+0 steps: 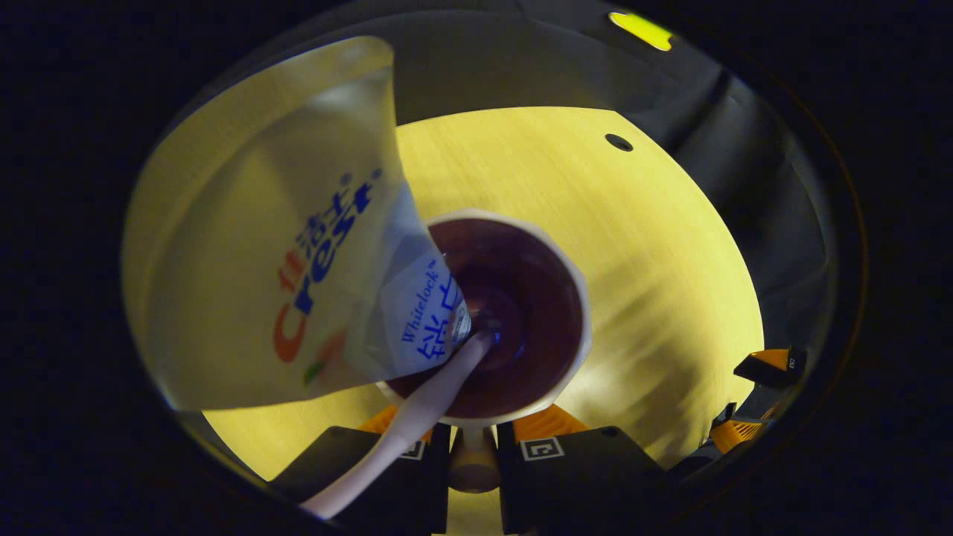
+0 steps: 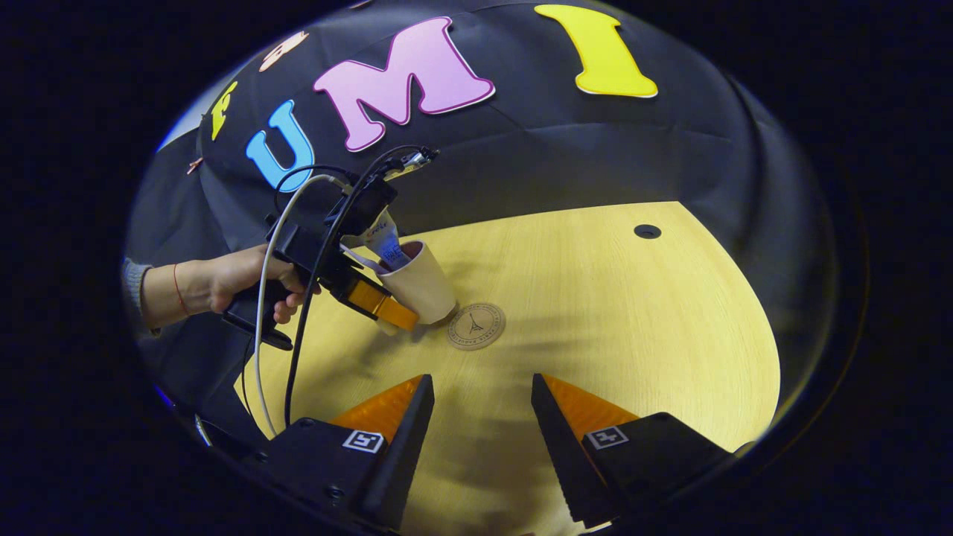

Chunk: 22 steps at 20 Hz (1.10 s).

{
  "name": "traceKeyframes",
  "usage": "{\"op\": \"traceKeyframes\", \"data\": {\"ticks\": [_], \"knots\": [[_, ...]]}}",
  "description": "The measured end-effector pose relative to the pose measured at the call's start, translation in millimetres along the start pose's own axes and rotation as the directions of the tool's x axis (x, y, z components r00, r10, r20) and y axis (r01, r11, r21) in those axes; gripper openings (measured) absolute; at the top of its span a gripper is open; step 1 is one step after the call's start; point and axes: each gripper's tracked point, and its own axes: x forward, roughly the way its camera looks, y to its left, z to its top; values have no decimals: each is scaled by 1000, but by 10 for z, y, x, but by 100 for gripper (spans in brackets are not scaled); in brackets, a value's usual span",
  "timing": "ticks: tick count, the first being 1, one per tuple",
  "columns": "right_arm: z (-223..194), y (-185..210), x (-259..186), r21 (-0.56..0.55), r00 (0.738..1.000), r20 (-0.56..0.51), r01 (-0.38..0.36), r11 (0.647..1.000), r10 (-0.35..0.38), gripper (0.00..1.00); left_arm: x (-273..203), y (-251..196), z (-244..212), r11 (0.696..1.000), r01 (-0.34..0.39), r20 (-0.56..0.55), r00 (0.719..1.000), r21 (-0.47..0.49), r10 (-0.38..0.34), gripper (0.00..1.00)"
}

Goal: Put the toothbrush and toothpaste on the desktop into the cup, then pick up the cup and place it on the coaster on the desktop.

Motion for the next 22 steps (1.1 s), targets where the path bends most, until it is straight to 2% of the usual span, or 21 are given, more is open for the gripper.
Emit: {"op": "traceKeyframes", "data": {"ticks": [10,17,22], "knots": [[-50,-289,-212,34,998,12,58,998,-58,82,137,-422,84,999,18,-15,1000,49,-17,28],[-73,-353,-227,50,997,10,76,996,-76,82,234,-422,73,998,-3,-32,999,58,4,28],[-70,-370,-219,61,996,8,84,995,-84,82,322,-463,-6,999,10,-61,998,50,-7,28]]}}
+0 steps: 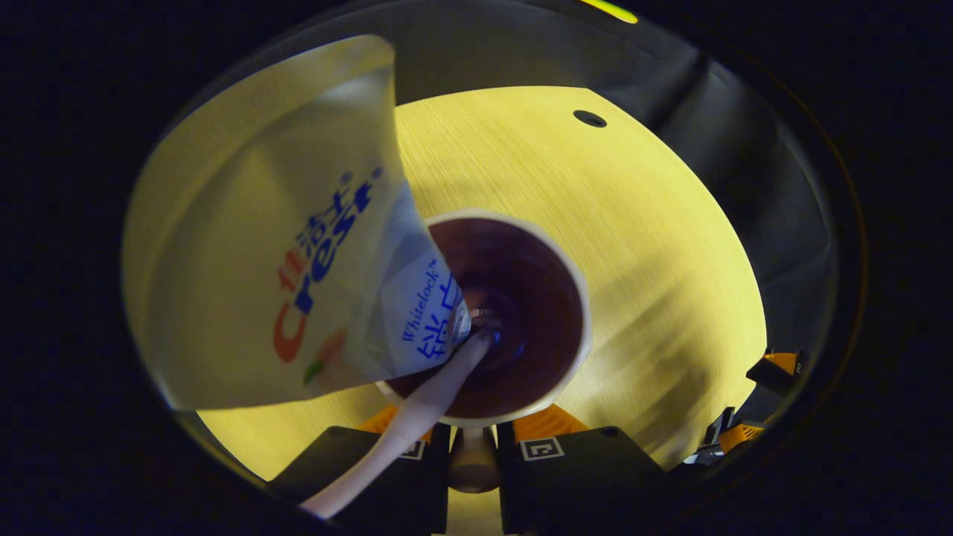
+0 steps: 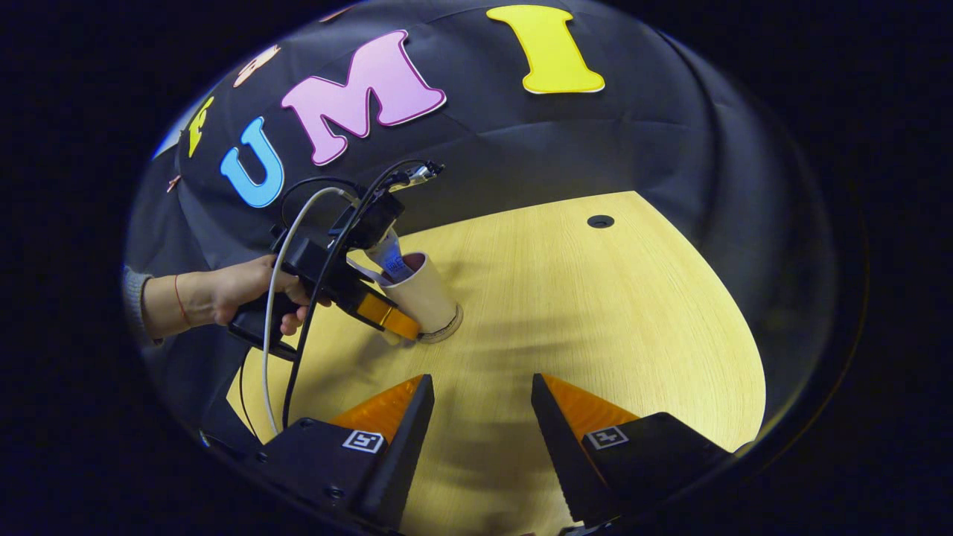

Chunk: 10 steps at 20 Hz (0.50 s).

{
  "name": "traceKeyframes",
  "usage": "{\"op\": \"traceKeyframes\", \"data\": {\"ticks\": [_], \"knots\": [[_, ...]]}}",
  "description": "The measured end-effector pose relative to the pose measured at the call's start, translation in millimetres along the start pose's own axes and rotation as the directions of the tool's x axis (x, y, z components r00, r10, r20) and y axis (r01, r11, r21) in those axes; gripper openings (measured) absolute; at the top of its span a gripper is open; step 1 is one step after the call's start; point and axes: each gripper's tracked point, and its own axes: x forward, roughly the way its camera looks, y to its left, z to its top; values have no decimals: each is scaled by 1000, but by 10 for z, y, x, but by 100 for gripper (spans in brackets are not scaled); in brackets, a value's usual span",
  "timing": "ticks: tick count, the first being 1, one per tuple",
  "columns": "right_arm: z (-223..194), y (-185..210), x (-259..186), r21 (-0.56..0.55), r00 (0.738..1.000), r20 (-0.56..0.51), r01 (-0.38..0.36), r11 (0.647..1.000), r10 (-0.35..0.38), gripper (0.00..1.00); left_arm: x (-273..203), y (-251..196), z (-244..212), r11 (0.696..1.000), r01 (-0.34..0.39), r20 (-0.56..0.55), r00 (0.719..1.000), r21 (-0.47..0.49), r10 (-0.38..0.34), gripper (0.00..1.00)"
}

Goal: Put the toothbrush and toothpaste on the desktop into the cup, then pick up the cup and place it on the coaster on the desktop.

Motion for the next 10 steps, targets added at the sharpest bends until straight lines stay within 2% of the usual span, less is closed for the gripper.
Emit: {"op": "traceKeyframes", "data": {"ticks": [10], "knots": [[-28,30,5,1,1000,-7,0,1000,0,82,28,-9,-36,1000,-26,-10,1000,16,26,29]]}}
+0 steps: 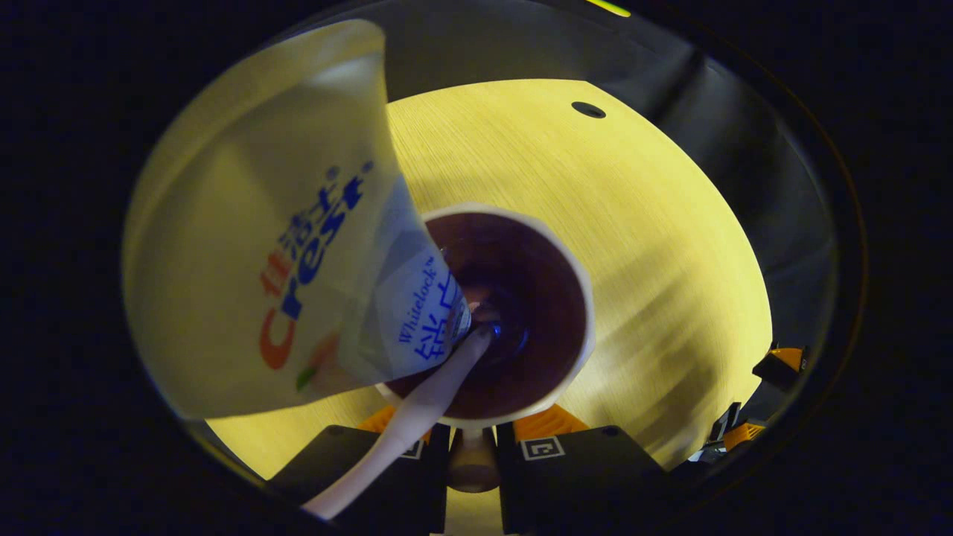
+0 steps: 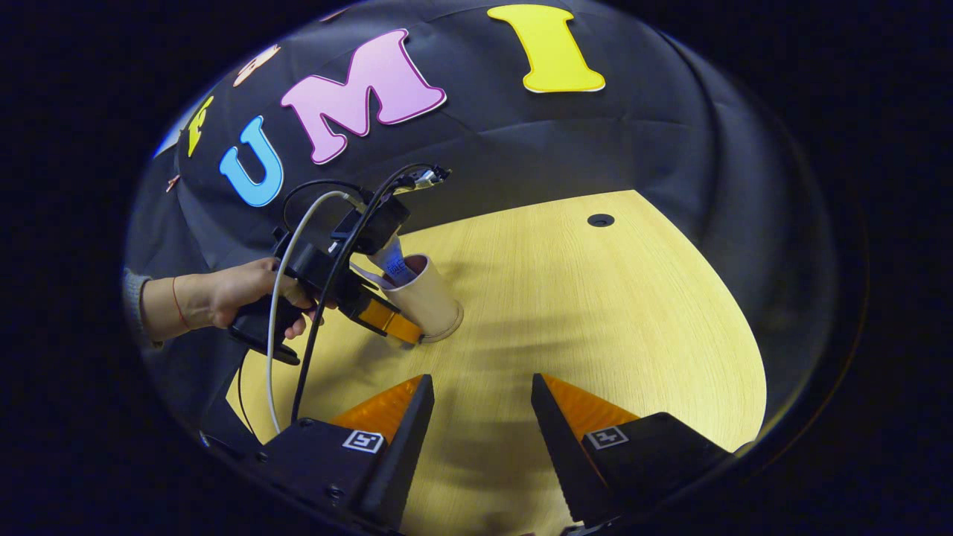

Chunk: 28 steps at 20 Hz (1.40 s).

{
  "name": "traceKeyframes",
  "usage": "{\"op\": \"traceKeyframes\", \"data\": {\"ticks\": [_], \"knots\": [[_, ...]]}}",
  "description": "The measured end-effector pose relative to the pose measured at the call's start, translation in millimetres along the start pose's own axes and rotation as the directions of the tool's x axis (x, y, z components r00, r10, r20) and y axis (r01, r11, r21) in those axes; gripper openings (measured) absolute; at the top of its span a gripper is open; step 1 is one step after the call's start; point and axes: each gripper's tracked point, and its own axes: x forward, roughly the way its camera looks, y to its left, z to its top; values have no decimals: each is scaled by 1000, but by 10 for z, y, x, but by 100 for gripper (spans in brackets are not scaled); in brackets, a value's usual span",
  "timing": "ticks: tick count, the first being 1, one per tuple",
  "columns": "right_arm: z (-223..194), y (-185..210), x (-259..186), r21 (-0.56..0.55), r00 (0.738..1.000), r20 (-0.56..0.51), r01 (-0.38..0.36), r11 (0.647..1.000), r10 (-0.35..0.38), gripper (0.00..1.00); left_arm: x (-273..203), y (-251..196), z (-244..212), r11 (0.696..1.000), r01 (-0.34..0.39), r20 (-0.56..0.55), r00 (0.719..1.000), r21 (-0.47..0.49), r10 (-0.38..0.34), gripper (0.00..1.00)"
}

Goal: Put the toothbrush and toothpaste on the desktop into the cup, then pick up the cup and place it on the coaster on the desktop.

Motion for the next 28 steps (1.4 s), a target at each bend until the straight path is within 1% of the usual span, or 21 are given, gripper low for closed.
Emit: {"op": "traceKeyframes", "data": {"ticks": [1,4,6,7,8,9,10,12,14,17,18,19,23,24,26,28], "knots": [[-2,-3,2,-1,1000,-1,0,1000,0,80,-3,8,7,1000,-6,0,1000,-1,6,29],[1,14,4,-7,1000,-2,-1,1000,1,80,27,34,5,1000,-25,7,1000,-2,25,30],[-1,8,-10,-9,1000,-3,0,1000,0,80,35,27,8,1000,-30,20,999,3,30,36],[-5,4,-12,-10,1000,-3,2,1000,-2,80,41,26,6,1000,-24,27,999,4,24,41],[-8,-2,-13,-10,1000,-4,4,1000,-4,80,44,9,-10,1000,-19,30,999,0,19,59],[-5,-6,-16,-8,1000,-4,5,1000,-5,80,42,7,-13,1000,-15,32,999,-6,15,67],[4,-6,-8,-5,1000,-3,5,1000,-5,80,35,4,-26,1000,-12,31,999,-10,12,78],[24,7,-12,1,1000,0,5,1000,-5,80,10,37,-34,1000,-22,34,999,-4,22,80],[43,13,-12,4,1000,5,8,1000,-8,80,-18,81,-20,999,-40,47,998,-1,40,89],[76,43,-41,4,1000,13,13,1000,-13,82,-134,104,-30,999,-38,65,997,-4,38,92],[89,51,-50,4,1000,16,13,1000,-13,82,-174,87,-33,999,-34,73,997,-3,34,91],[108,79,-56,7,1000,18,9,1000,-9,84,-224,91,-31,999,-33,84,996,-1,33,88],[205,195,-137,22,1000,31,4,1000,-5,90,-564,101,-16,999,-33,163,986,0,33,88],[239,235,-165,16,999,38,6,1000,-7,91,-682,108,-13,999,-36,193,981,0,35,92],[326,310,-244,-16,999,52,15,1000,-14,91,-946,138,-36,999,-45,256,966,-6,45,92],[427,384,-332,-43,997,69,26,999,-23,97,-1241,180,-112,998,-47,320,946,-29,54,91]]}}
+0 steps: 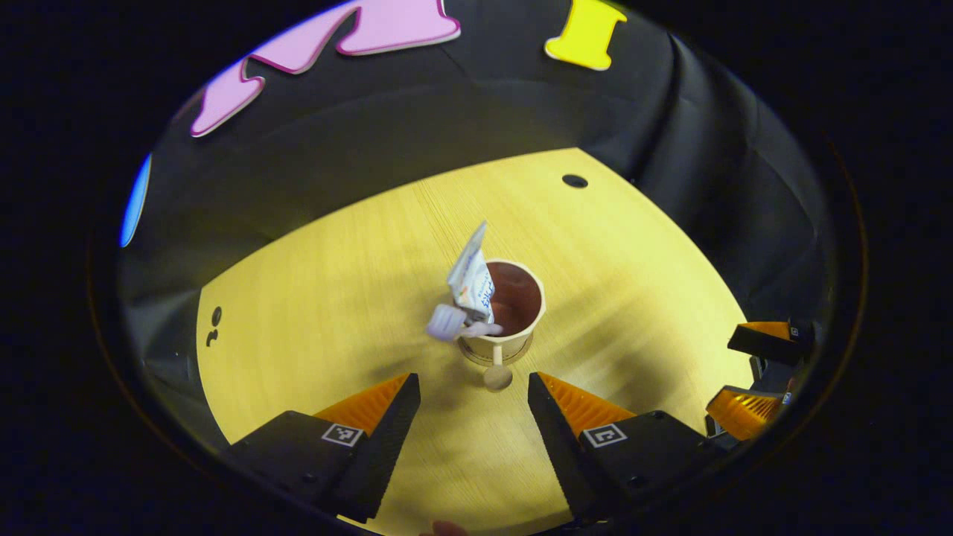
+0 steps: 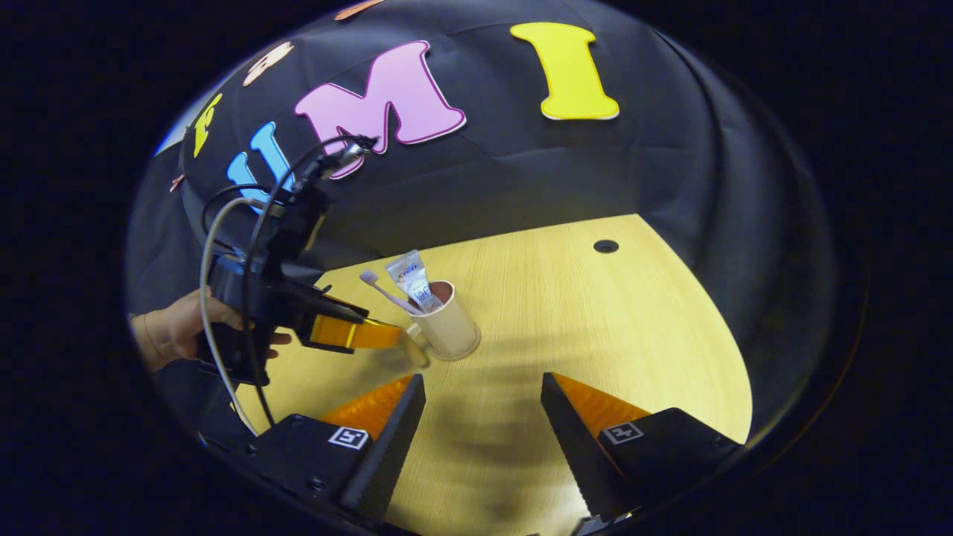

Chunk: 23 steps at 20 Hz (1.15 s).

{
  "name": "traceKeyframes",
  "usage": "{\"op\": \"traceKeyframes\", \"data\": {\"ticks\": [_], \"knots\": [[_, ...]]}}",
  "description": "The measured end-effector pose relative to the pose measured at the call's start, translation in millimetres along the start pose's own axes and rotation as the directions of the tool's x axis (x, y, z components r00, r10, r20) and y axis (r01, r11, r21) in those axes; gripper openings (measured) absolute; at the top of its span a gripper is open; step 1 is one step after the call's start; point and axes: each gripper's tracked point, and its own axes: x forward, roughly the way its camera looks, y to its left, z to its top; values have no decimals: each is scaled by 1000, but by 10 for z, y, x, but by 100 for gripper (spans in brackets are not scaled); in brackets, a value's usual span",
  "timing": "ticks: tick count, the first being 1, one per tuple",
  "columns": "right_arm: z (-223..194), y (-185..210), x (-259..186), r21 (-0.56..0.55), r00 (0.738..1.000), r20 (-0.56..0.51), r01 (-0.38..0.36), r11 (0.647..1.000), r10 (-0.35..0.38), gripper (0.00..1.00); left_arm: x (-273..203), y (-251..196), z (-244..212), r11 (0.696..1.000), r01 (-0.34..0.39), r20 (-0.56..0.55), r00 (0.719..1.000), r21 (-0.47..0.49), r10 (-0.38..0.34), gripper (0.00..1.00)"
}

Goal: Put the toothbrush and toothpaste on the desktop into the cup, then pick up the cup and place it on the coaster on the desktop.

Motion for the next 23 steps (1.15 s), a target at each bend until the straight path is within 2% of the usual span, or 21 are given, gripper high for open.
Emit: {"op": "traceKeyframes", "data": {"ticks": [1,2,3,10,14,18,23], "knots": [[66,59,-37,-8,1000,10,1,1000,-1,96,-148,40,-9,1000,-3,29,1000,-12,3,91],[118,110,-85,-16,1000,19,5,1000,-4,88,-289,81,-11,1000,-9,59,998,-20,10,91],[165,167,-128,-23,1000,28,7,1000,-6,96,-417,135,-27,1000,-14,88,996,-27,16,91],[445,663,-402,-71,997,80,14,997,-9,97,-1222,555,-268,989,-49,221,972,-143,80,91],[514,958,-533,-108,994,107,9,994,2,98,-1643,831,-520,964,-58,278,951,-259,132,91],[470,1246,-656,-123,993,111,-17,992,30,97,-1961,942,-787,933,-20,316,938,-360,142,94],[436,1456,-772,-145,992,116,-25,989,42,97,-2196,1138,-973,929,-54,360,913,-365,194,94]]}}
